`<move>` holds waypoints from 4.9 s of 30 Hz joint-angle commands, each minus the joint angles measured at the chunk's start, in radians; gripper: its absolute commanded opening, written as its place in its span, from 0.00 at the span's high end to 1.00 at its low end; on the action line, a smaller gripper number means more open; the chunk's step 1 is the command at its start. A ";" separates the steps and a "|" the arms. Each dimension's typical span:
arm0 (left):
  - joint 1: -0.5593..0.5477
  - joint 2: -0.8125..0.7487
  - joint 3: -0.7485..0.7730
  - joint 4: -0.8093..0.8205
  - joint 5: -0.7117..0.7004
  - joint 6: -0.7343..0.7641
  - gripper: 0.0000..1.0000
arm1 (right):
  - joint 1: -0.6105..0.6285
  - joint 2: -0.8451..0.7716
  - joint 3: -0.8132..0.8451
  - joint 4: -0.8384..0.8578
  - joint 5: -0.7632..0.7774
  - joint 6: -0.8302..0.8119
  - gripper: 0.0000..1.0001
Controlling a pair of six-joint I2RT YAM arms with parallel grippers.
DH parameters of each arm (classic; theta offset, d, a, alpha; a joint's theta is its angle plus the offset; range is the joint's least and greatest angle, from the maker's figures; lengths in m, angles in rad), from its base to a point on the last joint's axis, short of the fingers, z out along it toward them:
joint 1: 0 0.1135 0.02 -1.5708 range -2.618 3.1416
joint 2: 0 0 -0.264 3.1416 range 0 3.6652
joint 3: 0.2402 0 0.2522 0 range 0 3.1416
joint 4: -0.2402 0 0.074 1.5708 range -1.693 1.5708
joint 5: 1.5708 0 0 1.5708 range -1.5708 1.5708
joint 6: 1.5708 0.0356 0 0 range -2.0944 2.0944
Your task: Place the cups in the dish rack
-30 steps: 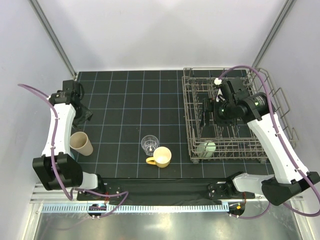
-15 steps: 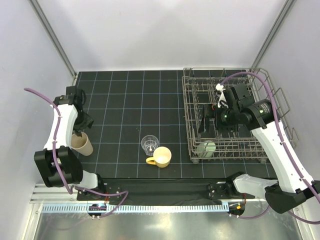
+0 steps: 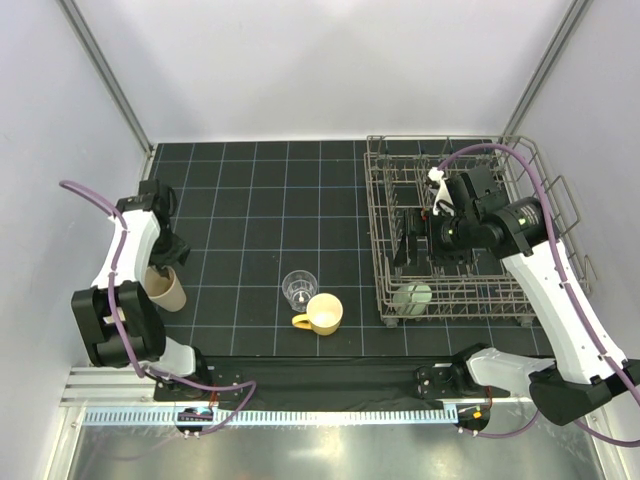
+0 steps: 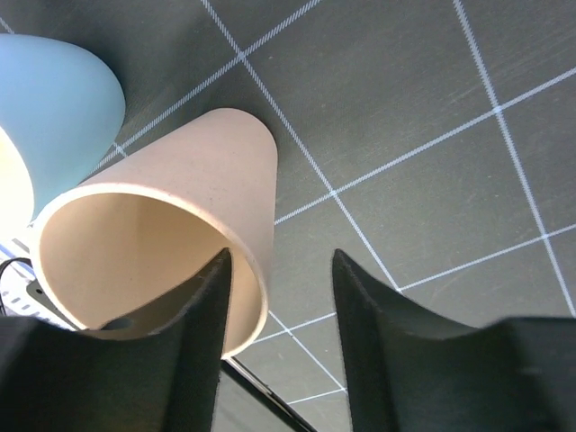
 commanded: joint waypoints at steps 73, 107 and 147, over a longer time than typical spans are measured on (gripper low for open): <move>-0.844 -0.064 0.226 1.855 1.217 -0.889 1.00 | -0.009 -0.072 0.396 0.456 -0.353 0.018 0.02; -0.846 -0.102 0.179 1.879 1.246 -0.910 1.00 | -0.015 -0.113 0.225 0.677 -0.524 0.178 0.20; -0.844 -0.083 0.176 1.907 1.249 -0.939 1.00 | -0.016 -0.136 0.158 0.743 -0.596 0.205 0.16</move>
